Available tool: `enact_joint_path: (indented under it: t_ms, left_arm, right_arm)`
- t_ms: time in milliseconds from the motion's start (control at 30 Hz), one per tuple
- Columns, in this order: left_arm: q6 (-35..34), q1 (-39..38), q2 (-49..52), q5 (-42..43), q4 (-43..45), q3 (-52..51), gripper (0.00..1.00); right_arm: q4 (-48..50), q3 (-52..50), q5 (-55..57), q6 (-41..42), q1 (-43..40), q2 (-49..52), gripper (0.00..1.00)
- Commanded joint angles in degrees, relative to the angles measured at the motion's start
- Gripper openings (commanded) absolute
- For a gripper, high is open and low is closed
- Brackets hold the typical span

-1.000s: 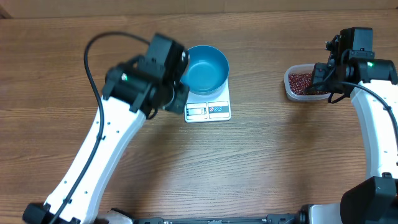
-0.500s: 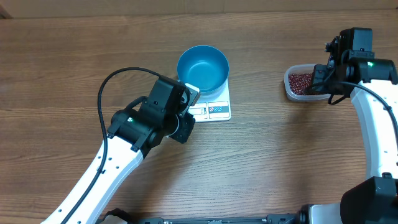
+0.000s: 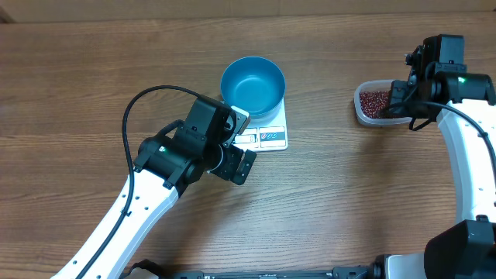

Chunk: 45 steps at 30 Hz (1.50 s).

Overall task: Scoop item into bowl and weigh 150g on scale
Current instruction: 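Lower the red scoop with the right gripper into the bean tub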

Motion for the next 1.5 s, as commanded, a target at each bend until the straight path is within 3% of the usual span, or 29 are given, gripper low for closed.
enact_joint_path:
  t_ms: [0,433,767,1067,1467]
  left_arm:
    - [0.04,-0.28,-0.17,1.01,0.07,0.13,1.00]
    - [0.04,-0.28,-0.17,1.01,0.07,0.13,1.00]
    - [0.04,-0.28,-0.17,1.01,0.07,0.15,1.00]
    - [0.04,-0.28,-0.17,1.01,0.07,0.13,1.00]
    - [0.04,-0.28,-0.17,1.01,0.07,0.13,0.99]
  right_arm:
    - [0.11,1.92,-0.31,-0.09,-0.11,-0.04,0.04]
    - [1.88,2.29,1.97,-0.42,-0.09,-0.04,0.04]
    - [-1.70,11.67,4.81,-6.54,-0.09,0.35,0.03]
    - [-9.77,18.45,9.11,-7.45,0.28,10.05,0.03]
    - [-9.92,17.99,6.67,-9.97,0.66,13.14,0.04]
